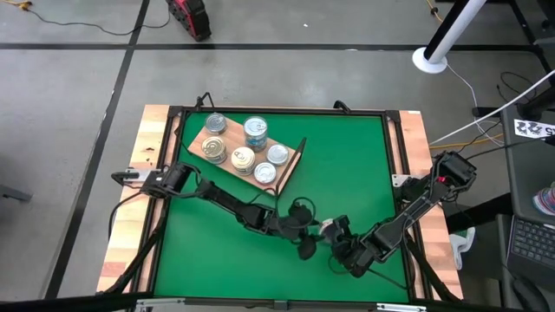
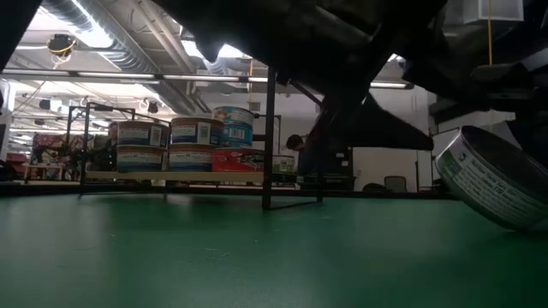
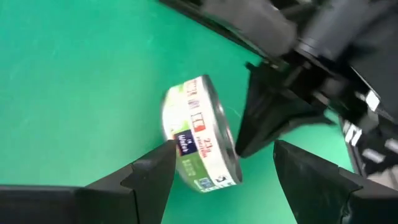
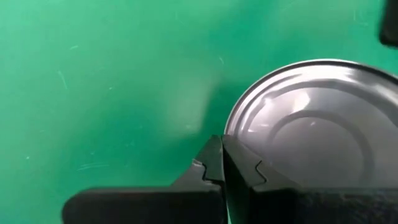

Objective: Stack canned seafood by type on shelf
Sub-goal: Stack the green tuna can on top of the green tuna

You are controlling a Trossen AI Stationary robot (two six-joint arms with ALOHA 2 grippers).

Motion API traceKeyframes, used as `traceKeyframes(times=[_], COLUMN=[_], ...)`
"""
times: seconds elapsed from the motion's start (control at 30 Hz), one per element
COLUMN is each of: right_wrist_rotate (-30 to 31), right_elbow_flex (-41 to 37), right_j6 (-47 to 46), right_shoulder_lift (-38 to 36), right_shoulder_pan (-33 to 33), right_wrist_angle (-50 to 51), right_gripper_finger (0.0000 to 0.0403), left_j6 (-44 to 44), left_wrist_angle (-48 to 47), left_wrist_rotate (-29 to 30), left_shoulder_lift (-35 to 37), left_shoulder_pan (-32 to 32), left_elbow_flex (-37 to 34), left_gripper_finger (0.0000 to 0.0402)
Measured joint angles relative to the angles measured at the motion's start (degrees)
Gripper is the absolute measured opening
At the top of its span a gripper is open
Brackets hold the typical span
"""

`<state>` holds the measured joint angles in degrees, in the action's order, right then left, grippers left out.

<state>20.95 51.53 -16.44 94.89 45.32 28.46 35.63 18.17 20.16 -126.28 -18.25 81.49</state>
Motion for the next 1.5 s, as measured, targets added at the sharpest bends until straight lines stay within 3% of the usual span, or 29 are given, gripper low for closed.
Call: traceKeyframes(times=[0.33,1.03,1.37,1.5], right_wrist_rotate=[0.00,0.02,0.02,0.04], right_elbow_flex=[0.02,0.07,0.07,0.07], right_j6=[-1.35,-1.30,-1.30,-1.28], right_shoulder_lift=[-0.02,-0.07,-0.07,-0.07], right_shoulder_pan=[0.00,0.00,0.00,0.00], right_wrist_angle=[-0.03,-0.01,0.10,0.10], right_gripper_finger=[0.0001,0.0001,0.0001,0.0001], left_j6=[13.26,17.24,22.20,20.18], left_wrist_angle=[-5.57,-3.11,3.78,5.08], left_wrist_rotate=[0.04,-0.39,-2.54,-2.53], left_shoulder_lift=[0.00,0.00,-5.27,-5.49], left_shoulder_pan=[1.50,1.41,1.30,1.30], left_elbow_flex=[0.04,0.02,-0.02,-0.02], left_gripper_finger=[0.0263,0.0263,0.0263,0.0263])
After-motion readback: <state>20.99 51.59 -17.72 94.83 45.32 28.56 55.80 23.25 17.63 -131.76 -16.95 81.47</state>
